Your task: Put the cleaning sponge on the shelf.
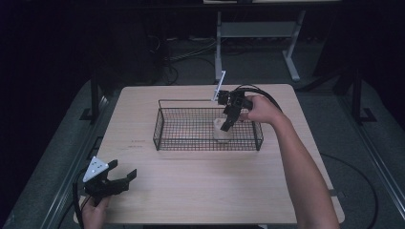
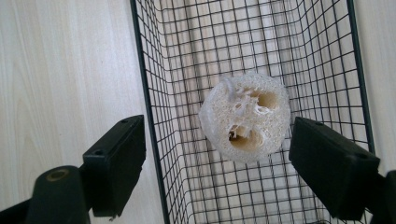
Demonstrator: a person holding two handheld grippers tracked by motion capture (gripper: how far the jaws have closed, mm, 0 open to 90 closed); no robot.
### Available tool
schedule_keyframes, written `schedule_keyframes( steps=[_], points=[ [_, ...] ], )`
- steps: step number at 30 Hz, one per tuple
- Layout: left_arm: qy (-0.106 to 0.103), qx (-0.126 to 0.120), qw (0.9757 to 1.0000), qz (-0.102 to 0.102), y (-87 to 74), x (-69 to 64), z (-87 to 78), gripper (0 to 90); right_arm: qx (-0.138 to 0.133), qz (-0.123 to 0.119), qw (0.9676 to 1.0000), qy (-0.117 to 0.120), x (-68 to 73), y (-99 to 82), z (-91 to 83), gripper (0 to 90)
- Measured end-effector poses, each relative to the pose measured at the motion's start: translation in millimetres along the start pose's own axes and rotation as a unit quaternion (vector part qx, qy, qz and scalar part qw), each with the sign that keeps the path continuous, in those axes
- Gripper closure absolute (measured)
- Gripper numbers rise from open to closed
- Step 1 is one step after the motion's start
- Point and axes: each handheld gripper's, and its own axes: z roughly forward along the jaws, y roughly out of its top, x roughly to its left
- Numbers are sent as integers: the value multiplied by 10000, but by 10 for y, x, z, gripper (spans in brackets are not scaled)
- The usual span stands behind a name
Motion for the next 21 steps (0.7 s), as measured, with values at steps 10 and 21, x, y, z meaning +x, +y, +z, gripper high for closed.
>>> schedule_keyframes(
  steps=[10,21],
  points=[
    [6,3,10000,11,-4,-5,-8,139,-67,-83,9999,-83,90,-9,-94,180],
    [-10,4,10000,11,-2,-12,-4,139,-57,-1,10000,-17,147,-123,-107,172]
  ],
)
